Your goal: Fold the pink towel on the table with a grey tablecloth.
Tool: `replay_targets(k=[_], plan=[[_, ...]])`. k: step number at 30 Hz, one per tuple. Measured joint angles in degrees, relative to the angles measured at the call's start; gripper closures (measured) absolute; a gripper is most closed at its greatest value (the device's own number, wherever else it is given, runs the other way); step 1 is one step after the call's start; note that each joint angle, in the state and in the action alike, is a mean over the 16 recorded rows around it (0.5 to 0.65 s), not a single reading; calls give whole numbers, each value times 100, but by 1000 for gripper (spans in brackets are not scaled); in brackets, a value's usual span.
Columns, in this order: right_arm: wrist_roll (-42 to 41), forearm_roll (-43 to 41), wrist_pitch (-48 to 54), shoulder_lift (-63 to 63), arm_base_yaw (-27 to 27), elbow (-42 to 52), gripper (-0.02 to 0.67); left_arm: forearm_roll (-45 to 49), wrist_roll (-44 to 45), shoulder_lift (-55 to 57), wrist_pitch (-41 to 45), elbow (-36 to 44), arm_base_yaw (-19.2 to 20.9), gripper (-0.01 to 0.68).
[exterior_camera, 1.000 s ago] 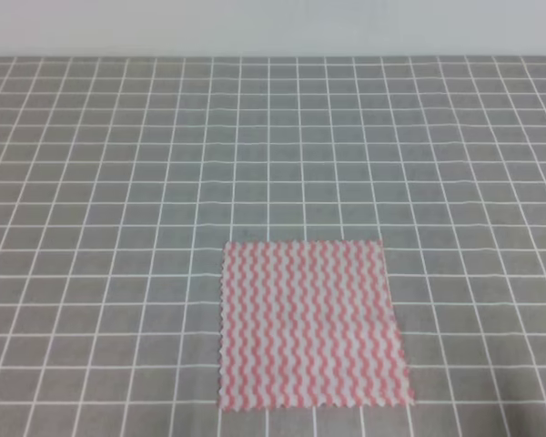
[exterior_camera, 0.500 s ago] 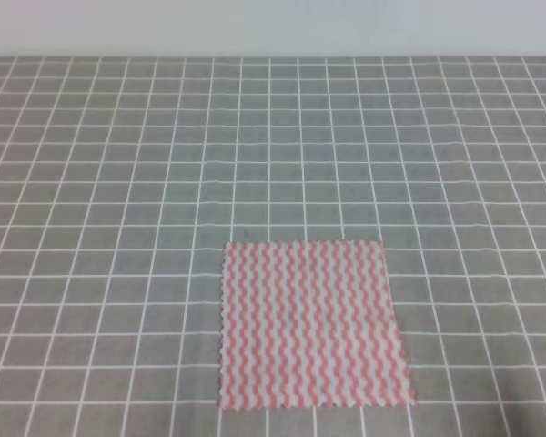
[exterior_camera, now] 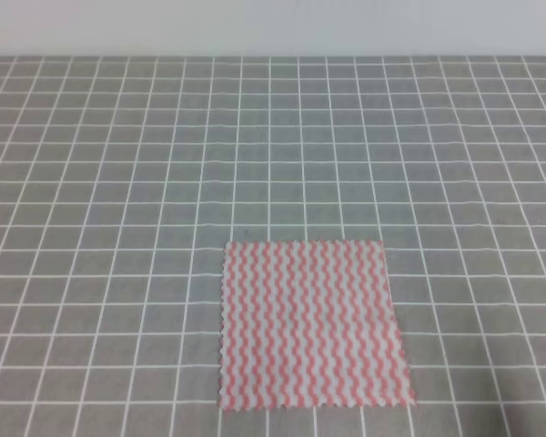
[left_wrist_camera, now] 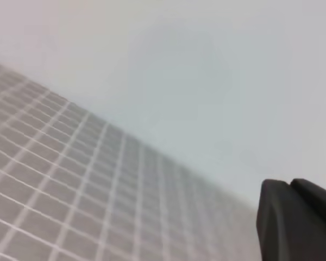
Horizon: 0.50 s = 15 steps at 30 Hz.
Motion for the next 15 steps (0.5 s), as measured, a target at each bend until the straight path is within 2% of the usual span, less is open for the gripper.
replay_targets(k=[5, 9, 15], plan=[[-6, 1288, -469, -26, 1, 28, 665, -755, 21, 0, -177, 0, 0, 675], [-26, 2259, -654, -23, 1, 19, 665, -921, 53, 20, -22, -15, 1, 675], [-209, 2833, -379, 102, 1, -167, 664, -907, 92, 152, 423, -144, 0, 675]])
